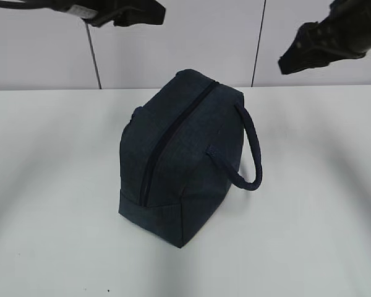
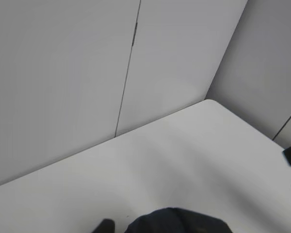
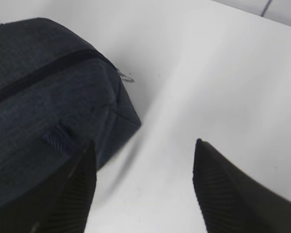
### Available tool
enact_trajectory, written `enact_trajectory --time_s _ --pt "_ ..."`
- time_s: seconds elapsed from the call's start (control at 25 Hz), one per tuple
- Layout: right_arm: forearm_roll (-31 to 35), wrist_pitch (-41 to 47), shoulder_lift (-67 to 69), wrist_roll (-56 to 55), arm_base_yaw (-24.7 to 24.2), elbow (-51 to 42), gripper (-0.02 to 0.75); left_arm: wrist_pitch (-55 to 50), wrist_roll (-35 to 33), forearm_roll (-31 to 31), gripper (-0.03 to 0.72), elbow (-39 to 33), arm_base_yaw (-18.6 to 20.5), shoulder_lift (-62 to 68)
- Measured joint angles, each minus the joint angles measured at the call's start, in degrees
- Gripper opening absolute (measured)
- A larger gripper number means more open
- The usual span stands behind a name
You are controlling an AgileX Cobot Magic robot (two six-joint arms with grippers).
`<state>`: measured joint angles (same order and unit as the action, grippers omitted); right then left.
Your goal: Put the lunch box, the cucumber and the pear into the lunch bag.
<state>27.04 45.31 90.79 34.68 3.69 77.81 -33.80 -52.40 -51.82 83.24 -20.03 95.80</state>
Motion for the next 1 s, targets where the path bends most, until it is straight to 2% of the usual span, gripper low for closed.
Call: enact_trajectory --time_s 0.12,0.24,0.48,0.72,0.84,1.0 --pt "-8.97 4.39 -4.94 -9.3 0.0 0.0 0.486 -4.8 8.73 9.68 0.305 0.0 1.02 -3.25" --pt "-13.66 9.33 -9.78 -14.25 0.0 0.0 0.486 -11.07 16.62 17.6 0.305 0.0 1.47 -6.03" --pt "-15.18 16.69 -19.66 -17.52 0.0 0.0 0.486 -22.04 31.16 30.06 0.305 0.0 1.58 -11.87" --pt "-15.35 21.69 -30.32 -19.68 0.0 0.0 0.486 -31.61 41.17 42.2 0.302 0.0 1.58 -20.28" --pt "-15.63 22.68 -35.95 -20.48 0.0 -0.35 0.484 -34.66 43.81 45.28 0.302 -0.82 1.65 -25.34" --pt "-18.22 23.96 -43.32 -22.43 0.0 -2.76 0.483 -35.75 46.99 45.25 0.302 -4.47 1.65 -33.3"
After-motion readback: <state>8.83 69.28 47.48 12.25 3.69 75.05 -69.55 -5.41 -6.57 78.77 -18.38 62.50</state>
